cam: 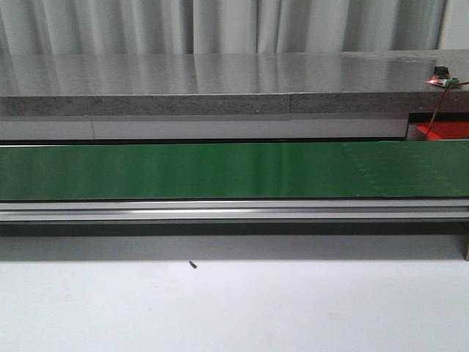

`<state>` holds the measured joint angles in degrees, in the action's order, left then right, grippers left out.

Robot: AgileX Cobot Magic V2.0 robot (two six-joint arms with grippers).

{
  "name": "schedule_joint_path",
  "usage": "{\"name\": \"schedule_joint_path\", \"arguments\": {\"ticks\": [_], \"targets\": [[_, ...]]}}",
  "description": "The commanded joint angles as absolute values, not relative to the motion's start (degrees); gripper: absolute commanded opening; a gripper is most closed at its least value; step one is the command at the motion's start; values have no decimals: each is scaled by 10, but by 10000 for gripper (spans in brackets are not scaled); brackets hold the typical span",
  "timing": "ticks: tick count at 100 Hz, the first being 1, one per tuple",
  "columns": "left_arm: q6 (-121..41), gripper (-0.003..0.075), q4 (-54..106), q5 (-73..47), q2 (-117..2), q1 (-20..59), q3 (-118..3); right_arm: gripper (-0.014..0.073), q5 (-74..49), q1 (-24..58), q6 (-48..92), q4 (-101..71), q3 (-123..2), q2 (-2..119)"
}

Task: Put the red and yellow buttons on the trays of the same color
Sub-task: 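Reach the left gripper to another yellow push-button and grasp it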

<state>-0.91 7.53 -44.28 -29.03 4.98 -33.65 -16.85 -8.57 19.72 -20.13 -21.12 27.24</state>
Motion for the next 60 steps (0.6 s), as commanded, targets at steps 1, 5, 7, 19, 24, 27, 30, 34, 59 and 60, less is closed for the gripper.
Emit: {"name": "schedule_joint_path", "arguments": {"ticks": [1,5,7,19,24,27,30,34,59,60], "targets": [[8,-20,78,-394,-318,51,-364,-68,-130,-84,203,-205,-228,273],[9,-20,78,-391,-328,51,-370,-68,-130,-84,203,-205,-228,273],[9,-20,78,-390,-333,51,-374,-68,-130,-84,203,-205,-228,273],[14,-20,74,-380,-365,49,-394,-68,-130,-84,203,-205,-228,273],[23,-20,69,-380,-378,40,-400,-68,-130,-84,203,-205,-228,273],[23,-20,68,-380,-385,33,-405,-68,-130,-84,203,-205,-228,273],[23,-20,65,-380,-392,25,-408,-68,-130,-84,203,-205,-228,273],[23,-20,56,-378,-401,12,-412,-68,-130,-84,203,-205,-228,273],[23,-20,45,-374,-461,-87,-435,-68,-130,-84,203,-205,-228,273],[23,-20,47,-374,-463,-93,-436,-68,-130,-84,203,-205,-228,273]]}}
